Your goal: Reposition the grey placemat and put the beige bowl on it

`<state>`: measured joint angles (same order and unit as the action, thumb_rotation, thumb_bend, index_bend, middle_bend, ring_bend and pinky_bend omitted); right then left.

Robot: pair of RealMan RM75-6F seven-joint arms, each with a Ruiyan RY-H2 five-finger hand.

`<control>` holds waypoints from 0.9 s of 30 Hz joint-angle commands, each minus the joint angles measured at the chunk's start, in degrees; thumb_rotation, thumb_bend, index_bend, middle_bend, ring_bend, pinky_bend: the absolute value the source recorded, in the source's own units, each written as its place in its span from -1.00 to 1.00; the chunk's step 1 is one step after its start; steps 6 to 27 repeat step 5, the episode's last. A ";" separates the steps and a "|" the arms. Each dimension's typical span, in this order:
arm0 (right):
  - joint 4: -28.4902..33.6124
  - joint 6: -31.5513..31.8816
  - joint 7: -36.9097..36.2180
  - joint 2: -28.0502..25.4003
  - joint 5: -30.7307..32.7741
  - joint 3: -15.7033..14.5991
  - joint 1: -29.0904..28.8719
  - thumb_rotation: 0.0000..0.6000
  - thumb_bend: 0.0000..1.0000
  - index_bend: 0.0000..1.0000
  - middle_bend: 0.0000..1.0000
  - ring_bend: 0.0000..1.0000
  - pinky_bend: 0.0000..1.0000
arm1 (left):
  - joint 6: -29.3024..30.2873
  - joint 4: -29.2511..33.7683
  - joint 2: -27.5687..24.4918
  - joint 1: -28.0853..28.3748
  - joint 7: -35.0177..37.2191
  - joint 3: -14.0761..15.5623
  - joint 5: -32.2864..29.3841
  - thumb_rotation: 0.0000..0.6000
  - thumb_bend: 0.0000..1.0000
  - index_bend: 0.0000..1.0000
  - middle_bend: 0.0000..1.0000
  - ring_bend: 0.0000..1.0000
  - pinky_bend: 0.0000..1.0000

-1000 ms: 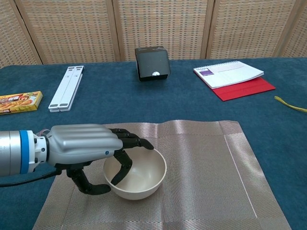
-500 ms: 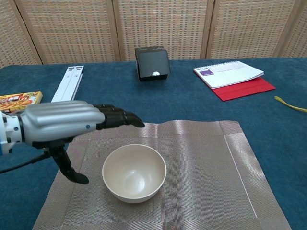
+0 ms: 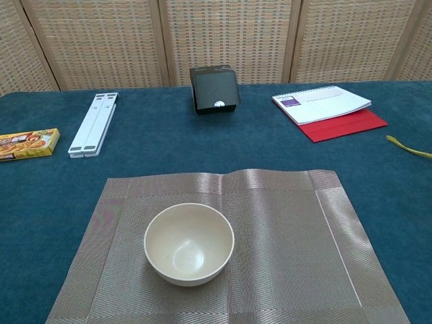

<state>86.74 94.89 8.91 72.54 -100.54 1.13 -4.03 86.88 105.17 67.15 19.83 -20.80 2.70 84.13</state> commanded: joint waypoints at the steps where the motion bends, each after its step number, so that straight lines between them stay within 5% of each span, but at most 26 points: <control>1: -0.49 0.39 0.11 0.10 0.97 0.96 0.04 1.00 -1.00 -0.92 -1.00 -1.00 -1.00 | 4.28 1.38 -2.35 -5.36 -2.51 0.62 -3.00 1.00 -1.00 -1.00 -1.00 -1.00 -1.00; 27: -0.30 0.90 -0.24 -0.09 1.42 1.51 0.10 1.00 -1.00 -0.92 -1.00 -1.00 -1.00 | 3.79 0.06 -2.40 -6.63 0.69 0.55 -3.15 1.00 -1.00 -1.00 -1.00 -1.00 -1.00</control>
